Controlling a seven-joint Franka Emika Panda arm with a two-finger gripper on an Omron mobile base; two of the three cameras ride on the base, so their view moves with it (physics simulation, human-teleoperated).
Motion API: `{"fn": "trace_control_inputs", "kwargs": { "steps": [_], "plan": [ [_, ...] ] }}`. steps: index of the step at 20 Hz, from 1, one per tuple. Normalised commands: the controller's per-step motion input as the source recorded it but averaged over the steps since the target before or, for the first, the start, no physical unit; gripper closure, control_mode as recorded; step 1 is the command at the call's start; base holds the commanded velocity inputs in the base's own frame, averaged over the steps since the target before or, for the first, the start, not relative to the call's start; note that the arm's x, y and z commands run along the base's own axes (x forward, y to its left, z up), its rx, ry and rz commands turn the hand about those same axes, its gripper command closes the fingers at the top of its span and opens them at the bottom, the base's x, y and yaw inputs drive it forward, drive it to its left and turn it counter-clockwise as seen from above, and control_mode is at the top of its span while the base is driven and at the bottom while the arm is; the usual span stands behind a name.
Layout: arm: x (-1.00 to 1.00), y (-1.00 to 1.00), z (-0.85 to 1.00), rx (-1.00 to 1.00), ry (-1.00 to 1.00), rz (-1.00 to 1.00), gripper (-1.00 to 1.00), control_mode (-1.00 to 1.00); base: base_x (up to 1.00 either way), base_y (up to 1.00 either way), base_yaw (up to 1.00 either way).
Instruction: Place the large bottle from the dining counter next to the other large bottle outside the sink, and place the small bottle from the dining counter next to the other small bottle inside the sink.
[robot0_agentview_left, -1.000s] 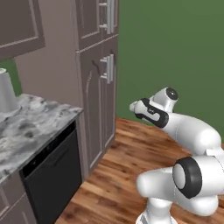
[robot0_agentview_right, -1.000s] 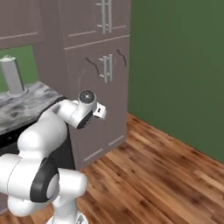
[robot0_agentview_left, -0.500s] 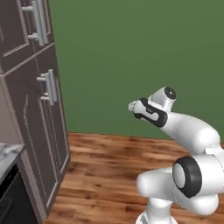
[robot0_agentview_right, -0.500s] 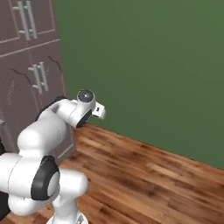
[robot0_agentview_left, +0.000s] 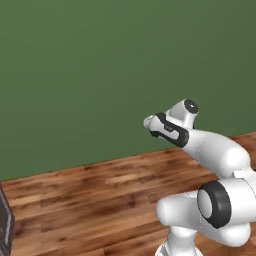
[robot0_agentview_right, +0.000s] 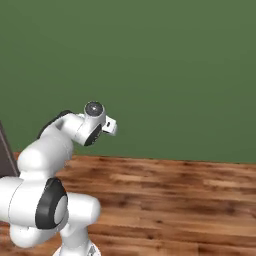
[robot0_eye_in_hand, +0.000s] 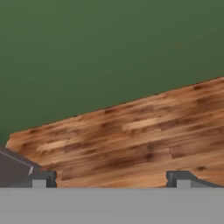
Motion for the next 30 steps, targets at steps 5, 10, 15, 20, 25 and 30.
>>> {"fn": "trace_control_inputs", "kwargs": {
  "steps": [5, 10, 15, 20, 25, 30],
  "plan": [
    [0.00, 0.00, 0.00, 0.00, 0.00, 0.00, -1.00, 1.00, 0.31, -0.27, -0.67],
    [0.00, 0.00, 0.00, 0.00, 0.00, 0.00, -1.00, 1.00, 0.48, -0.26, -0.64],
    [0.00, 0.00, 0.00, 0.00, 0.00, 0.00, -1.00, 1.00, 0.79, -0.23, -0.56],
    [0.00, 0.00, 0.00, 0.00, 0.00, 0.00, -1.00, 1.00, 0.95, -0.03, -0.49],
    [0.00, 0.00, 0.00, 0.00, 0.00, 0.00, -1.00, 1.00, 0.98, 0.00, -0.48],
    [0.00, 0.00, 0.00, 0.00, 0.00, 0.00, -1.00, 1.00, 0.99, 0.00, -0.56]
  ]
}}
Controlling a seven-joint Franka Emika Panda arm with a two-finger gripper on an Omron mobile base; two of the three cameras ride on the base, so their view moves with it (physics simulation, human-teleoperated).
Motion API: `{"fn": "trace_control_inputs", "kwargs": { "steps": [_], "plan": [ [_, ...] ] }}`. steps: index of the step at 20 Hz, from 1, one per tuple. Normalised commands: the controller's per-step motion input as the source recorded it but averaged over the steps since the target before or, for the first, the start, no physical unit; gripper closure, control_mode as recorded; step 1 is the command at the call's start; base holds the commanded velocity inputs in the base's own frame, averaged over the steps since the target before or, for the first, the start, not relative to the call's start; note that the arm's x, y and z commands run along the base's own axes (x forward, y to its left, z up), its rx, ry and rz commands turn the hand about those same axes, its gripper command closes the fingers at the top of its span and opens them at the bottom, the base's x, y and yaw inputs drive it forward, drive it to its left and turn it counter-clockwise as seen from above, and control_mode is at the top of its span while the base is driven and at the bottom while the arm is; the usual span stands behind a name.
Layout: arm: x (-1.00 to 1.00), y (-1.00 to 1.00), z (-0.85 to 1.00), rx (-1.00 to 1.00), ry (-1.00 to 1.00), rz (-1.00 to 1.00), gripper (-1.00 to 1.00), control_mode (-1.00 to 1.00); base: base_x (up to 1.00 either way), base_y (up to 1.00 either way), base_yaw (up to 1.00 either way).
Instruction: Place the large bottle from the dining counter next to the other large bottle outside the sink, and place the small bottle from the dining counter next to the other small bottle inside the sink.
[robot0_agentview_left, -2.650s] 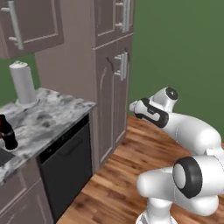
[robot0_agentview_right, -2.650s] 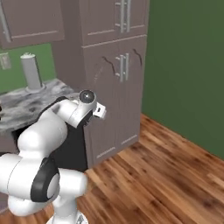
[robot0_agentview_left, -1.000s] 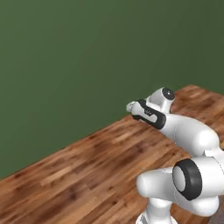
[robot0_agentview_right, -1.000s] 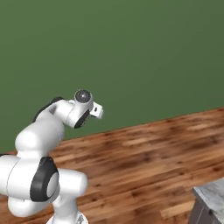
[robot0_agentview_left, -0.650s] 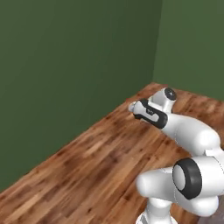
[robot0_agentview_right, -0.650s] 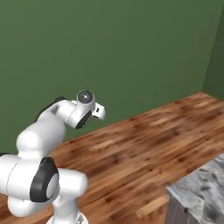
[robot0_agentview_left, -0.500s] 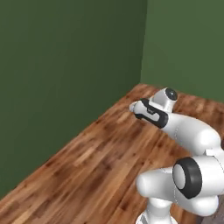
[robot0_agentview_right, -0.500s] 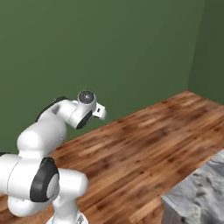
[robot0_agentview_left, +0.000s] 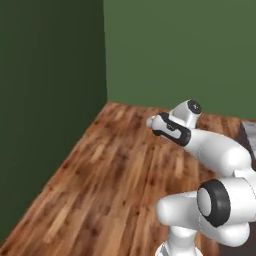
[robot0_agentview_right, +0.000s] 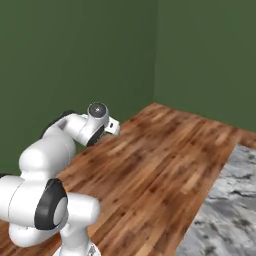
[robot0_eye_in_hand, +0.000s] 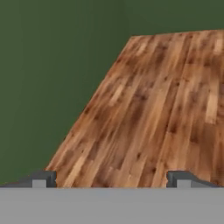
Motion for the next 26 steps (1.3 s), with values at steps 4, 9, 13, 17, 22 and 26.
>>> {"fn": "trace_control_inputs", "kwargs": {
  "steps": [4, 9, 13, 17, 22, 26],
  "plan": [
    [0.00, 0.00, 0.00, 0.00, 0.00, 0.00, -1.00, 1.00, 1.00, 0.00, -0.56],
    [0.00, 0.00, 0.00, 0.00, 0.00, 0.00, -1.00, 1.00, 1.00, 0.01, -0.52],
    [0.00, 0.00, 0.00, 0.00, 0.00, 0.00, -1.00, 1.00, 1.00, 0.18, -0.46],
    [0.00, 0.00, 0.00, 0.00, 0.00, 0.00, -1.00, 1.00, 1.00, 0.47, -0.42],
    [0.00, 0.00, 0.00, 0.00, 0.00, 0.00, -1.00, 1.00, 1.00, 0.62, -0.40],
    [0.00, 0.00, 0.00, 0.00, 0.00, 0.00, -1.00, 1.00, 0.88, 0.52, -0.47]
  ]
}}
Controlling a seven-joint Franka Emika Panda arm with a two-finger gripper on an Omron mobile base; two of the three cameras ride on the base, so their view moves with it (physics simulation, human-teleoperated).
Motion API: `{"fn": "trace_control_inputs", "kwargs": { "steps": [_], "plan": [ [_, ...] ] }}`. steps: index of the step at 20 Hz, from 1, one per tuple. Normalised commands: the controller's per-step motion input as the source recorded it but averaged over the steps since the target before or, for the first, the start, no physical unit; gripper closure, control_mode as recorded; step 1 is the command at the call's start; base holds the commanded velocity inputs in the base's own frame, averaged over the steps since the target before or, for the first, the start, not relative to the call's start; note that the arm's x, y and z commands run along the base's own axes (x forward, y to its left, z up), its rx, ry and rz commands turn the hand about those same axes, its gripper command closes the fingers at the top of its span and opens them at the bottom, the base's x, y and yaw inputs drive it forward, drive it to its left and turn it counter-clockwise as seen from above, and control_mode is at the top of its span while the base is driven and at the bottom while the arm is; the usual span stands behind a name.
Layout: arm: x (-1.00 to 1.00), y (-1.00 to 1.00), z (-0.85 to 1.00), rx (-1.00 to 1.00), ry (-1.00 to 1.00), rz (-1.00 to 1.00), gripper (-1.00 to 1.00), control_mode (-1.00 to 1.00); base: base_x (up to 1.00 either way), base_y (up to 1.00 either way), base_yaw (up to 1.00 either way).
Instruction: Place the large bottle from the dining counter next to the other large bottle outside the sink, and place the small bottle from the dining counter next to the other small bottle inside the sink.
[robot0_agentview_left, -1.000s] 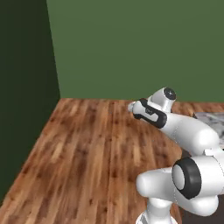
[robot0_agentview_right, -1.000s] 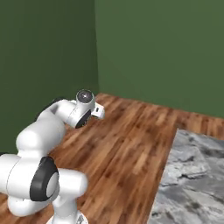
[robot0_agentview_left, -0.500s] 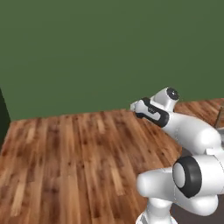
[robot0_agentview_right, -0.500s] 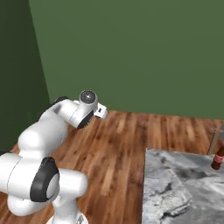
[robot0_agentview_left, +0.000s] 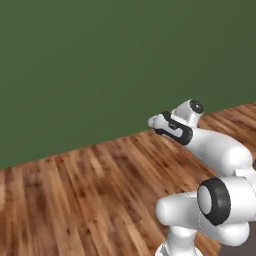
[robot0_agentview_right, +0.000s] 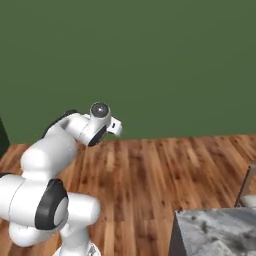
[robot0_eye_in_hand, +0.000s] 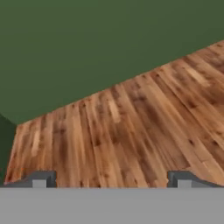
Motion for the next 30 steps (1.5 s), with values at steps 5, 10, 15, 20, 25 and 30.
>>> {"fn": "trace_control_inputs", "kwargs": {
  "steps": [5, 10, 15, 20, 25, 30],
  "plan": [
    [0.00, 0.00, 0.00, 0.00, 0.00, 0.00, -1.00, 1.00, 0.74, 0.40, -0.63],
    [0.00, 0.00, 0.00, 0.00, 0.00, 0.00, -1.00, 1.00, 0.72, 0.49, -0.65],
    [0.00, 0.00, 0.00, 0.00, 0.00, 0.00, -1.00, 1.00, 0.65, 0.75, -0.62],
    [0.00, 0.00, 0.00, 0.00, 0.00, 0.00, -1.00, 1.00, 0.49, 0.72, -0.65],
    [0.00, 0.00, 0.00, 0.00, 0.00, 0.00, -1.00, 1.00, 0.29, 0.66, -0.69],
    [0.00, 0.00, 0.00, 0.00, 0.00, 0.00, -1.00, 1.00, 0.25, 0.46, -0.76]
  ]
}}
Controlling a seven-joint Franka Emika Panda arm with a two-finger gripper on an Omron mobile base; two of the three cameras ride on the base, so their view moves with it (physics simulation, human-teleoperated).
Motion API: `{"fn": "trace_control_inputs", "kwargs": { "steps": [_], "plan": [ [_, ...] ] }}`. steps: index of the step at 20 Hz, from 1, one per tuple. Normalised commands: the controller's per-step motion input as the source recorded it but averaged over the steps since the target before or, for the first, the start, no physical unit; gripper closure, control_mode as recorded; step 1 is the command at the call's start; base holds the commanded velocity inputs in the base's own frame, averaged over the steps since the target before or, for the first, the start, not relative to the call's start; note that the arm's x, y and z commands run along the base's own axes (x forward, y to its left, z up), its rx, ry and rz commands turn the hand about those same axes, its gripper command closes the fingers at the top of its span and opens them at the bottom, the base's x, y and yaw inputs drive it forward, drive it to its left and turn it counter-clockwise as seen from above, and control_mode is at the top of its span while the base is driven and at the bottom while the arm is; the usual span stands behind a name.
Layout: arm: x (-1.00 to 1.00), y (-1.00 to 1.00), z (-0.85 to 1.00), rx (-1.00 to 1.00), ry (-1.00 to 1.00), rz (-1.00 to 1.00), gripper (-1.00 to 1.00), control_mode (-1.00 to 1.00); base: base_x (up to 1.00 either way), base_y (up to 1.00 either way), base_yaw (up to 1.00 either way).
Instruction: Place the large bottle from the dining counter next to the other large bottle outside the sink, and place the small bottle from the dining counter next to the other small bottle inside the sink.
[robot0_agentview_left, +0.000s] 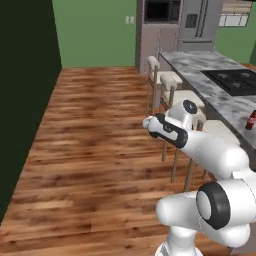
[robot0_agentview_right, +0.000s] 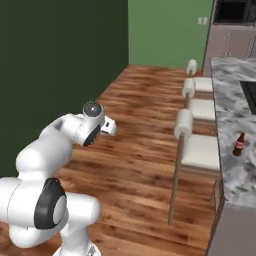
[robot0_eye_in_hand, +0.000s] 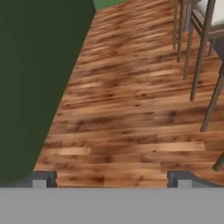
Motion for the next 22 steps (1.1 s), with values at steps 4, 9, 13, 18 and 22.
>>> {"fn": "trace_control_inputs", "kwargs": {
  "steps": [4, 9, 13, 18, 22],
  "plan": [
    [0.00, 0.00, 0.00, 0.00, 0.00, 0.00, -1.00, 1.00, 0.23, 0.39, -0.77],
    [0.00, 0.00, 0.00, 0.00, 0.00, 0.00, -1.00, 1.00, 0.26, 0.35, -0.74],
    [0.00, 0.00, 0.00, 0.00, 0.00, 0.00, -1.00, 1.00, 0.41, 0.26, -0.63],
    [0.00, 0.00, 0.00, 0.00, 0.00, 0.00, -1.00, 1.00, 0.49, 0.15, -0.28],
    [0.00, 0.00, 0.00, 0.00, 0.00, 0.00, -1.00, 1.00, 0.22, 0.10, -0.01]
  ]
}}
